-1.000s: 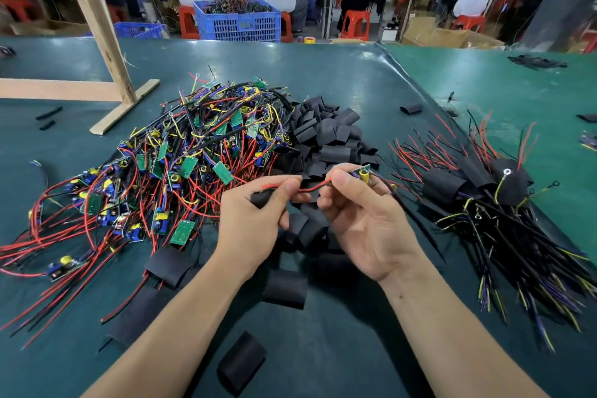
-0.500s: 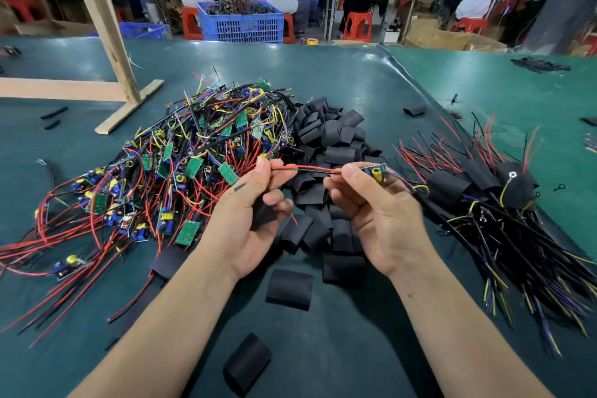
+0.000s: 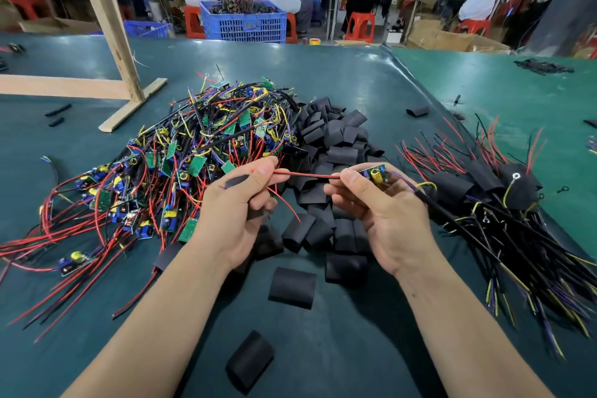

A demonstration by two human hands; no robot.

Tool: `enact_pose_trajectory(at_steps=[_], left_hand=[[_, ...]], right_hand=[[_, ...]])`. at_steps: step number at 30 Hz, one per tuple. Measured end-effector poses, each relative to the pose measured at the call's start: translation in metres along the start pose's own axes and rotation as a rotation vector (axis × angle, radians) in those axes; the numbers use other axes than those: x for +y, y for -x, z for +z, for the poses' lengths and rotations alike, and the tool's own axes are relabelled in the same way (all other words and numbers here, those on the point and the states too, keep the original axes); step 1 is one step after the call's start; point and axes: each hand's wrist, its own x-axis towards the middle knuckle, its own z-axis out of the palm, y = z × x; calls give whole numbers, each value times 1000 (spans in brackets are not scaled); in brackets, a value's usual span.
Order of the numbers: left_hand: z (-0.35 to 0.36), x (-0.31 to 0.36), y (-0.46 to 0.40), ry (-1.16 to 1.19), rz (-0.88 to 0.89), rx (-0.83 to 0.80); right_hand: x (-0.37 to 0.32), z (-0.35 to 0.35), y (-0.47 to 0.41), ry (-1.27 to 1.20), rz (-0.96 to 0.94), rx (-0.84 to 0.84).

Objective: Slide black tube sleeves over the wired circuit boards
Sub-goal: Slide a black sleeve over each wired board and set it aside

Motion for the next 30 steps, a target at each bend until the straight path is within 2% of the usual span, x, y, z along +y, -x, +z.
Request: enact_pose_trajectory(at_steps=[2, 4, 5, 8, 10, 12, 17, 21, 27, 30], left_hand=[[-1, 1, -1, 114, -105, -6], [-1, -1, -2, 160, -139, 8], [0, -3, -2, 83, -97, 29], [-3, -8, -1, -428, 228, 101], [-5, -10, 1, -698, 416, 75], [-7, -11, 4, -877, 487, 11], [-10, -13, 8, -920, 469, -160], [-14, -13, 7, -771, 319, -354], [-16, -6, 8, -918, 459, -399], [-14, -3, 8, -970, 494, -366]], right_hand=[[2, 3, 1, 25, -18, -2], [3, 5, 2, 25, -15, -8], [3, 5, 2, 26, -6, 6], [1, 0, 0, 75, 19, 77], [-1, -4, -2, 81, 41, 101], [-6, -8, -4, 45, 61, 131], [-19, -21, -9, -66, 49, 190], [-24, -28, -11, -116, 10, 214], [-31, -33, -12, -143, -24, 139], [-32, -34, -11, -80, -52, 111]])
